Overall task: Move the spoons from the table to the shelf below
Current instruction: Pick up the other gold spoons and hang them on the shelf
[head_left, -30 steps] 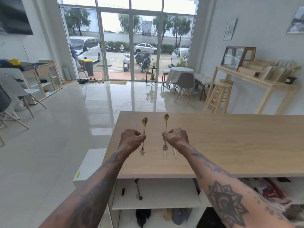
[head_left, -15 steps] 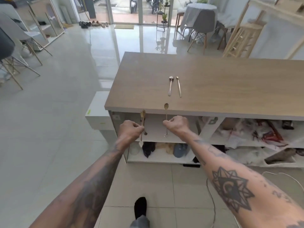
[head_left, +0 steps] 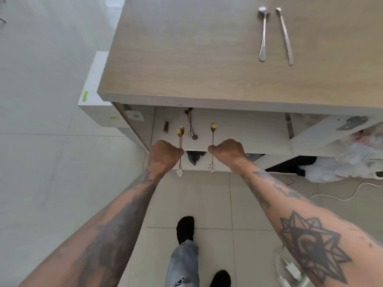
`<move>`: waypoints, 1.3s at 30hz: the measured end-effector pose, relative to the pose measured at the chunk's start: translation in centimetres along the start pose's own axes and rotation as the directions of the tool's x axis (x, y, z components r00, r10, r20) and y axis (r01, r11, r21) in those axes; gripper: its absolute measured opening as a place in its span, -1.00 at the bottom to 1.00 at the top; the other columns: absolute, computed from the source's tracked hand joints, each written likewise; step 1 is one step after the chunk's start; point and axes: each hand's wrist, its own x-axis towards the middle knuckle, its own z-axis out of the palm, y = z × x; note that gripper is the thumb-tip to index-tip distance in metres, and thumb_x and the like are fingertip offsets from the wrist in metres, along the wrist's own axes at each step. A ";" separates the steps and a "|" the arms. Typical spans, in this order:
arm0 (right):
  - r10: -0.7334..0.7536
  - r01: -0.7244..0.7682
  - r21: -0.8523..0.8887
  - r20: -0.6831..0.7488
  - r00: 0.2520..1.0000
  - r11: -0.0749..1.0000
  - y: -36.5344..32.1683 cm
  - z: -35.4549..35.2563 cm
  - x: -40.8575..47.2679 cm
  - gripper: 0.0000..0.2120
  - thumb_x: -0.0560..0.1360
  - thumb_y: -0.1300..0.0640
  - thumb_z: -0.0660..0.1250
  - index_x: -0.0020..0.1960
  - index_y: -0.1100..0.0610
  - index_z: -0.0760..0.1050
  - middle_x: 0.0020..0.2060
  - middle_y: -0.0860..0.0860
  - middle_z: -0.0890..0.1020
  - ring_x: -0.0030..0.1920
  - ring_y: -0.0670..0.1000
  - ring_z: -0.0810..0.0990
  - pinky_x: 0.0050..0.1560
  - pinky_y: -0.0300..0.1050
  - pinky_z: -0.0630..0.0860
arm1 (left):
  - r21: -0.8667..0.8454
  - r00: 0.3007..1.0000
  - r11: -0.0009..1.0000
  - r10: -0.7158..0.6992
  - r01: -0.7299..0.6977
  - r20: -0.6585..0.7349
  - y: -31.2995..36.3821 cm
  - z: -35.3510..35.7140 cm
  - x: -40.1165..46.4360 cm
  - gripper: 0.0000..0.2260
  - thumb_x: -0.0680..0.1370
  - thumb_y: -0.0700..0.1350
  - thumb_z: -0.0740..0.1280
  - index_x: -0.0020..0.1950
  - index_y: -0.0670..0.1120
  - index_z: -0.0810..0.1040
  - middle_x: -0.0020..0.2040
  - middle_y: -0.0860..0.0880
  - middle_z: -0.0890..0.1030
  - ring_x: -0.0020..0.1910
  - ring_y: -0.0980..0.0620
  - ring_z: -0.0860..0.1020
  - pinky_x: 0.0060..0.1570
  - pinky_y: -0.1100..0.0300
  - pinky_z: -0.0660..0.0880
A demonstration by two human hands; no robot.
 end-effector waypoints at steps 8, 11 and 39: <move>0.007 -0.008 -0.063 -0.018 1.000 0.998 -2.4 4.6 13.4 -0.67 0.30 0.06 0.35 -0.52 0.12 0.29 -0.59 -0.03 0.37 -0.56 -0.04 0.34 -0.52 -0.32 0.24 | 0.229 1.000 0.973 0.021 -0.015 -0.023 0.7 5.4 13.8 -0.66 0.39 -0.04 0.34 0.00 -0.25 0.68 0.17 -0.23 0.65 0.05 -0.14 0.65 -0.05 0.28 0.44; -0.013 0.010 -0.064 -0.044 0.999 0.998 -3.2 5.4 16.2 -0.68 0.32 0.12 0.35 -0.52 0.13 0.29 -0.63 -0.06 0.37 -0.59 -0.09 0.34 -0.56 -0.36 0.27 | 0.230 0.996 0.971 0.074 -0.063 -0.041 0.7 6.7 16.1 -0.65 0.38 -0.08 0.34 -0.01 -0.33 0.63 0.00 -0.28 0.67 0.00 -0.21 0.67 0.03 0.12 0.59; 0.076 -0.073 0.028 -0.138 0.988 0.997 4.5 -13.2 -5.1 -0.77 0.50 0.12 0.27 -0.17 0.26 0.60 -0.19 0.18 0.68 -0.14 0.17 0.62 -0.20 -0.08 0.50 | 0.136 0.869 0.893 0.450 -0.430 -0.204 1.5 -2.2 -5.4 -0.88 0.51 -0.11 0.38 -0.06 -0.03 0.72 -0.12 0.06 0.71 -0.19 0.18 0.60 -0.15 0.23 0.45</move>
